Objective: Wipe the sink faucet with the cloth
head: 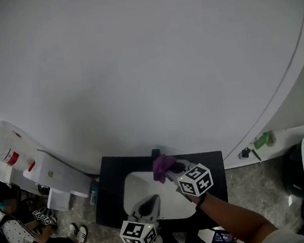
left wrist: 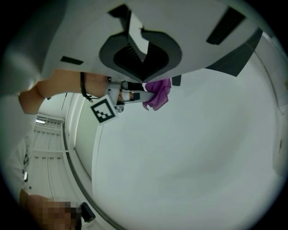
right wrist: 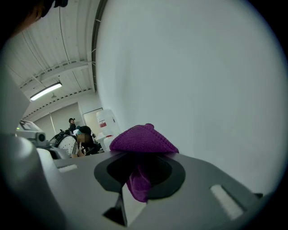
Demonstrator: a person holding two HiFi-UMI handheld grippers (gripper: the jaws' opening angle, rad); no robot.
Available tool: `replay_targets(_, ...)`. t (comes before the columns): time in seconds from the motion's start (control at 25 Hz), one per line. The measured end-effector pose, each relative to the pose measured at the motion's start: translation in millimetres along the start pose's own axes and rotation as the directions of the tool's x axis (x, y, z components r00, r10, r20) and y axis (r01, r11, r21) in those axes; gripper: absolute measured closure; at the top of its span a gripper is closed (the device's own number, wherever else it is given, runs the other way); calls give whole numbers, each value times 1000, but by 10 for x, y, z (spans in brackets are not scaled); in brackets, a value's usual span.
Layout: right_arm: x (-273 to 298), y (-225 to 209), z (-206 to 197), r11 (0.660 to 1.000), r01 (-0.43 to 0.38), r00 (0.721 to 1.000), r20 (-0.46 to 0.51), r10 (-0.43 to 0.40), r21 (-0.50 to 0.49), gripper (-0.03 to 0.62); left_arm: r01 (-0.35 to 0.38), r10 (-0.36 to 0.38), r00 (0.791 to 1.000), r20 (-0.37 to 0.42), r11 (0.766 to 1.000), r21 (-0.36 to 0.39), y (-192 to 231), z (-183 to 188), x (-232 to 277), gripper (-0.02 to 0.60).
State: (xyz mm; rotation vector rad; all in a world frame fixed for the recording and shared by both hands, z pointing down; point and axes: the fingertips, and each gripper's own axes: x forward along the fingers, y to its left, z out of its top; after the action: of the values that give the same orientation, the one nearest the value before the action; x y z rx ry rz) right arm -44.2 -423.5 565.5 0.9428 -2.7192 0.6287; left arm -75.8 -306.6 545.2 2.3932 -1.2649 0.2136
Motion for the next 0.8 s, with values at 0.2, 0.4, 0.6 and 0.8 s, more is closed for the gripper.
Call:
replay_targets(0.2,817,-537,-190,997,51,994,-90,-56,-61,527,-6,5,1000,-13,1000,-28,214,-51,141,577)
replay_targets(0.4,1078,-676,-625,996,76,983,-163,-83,-46,528,-9,7,1000,-28,999,-41,382,-111,167,577)
replay_targets(0.6,845,-308,-997,999,36,980,-195,-42,-32,528,7,-8,1000,-27,999,-44,409,-150,149,577)
replay_targets(0.8,682,-170,-959,998,40,985,-166,-47,-49,528,16,-17,999,-28,999,-38,394,-117,94,577)
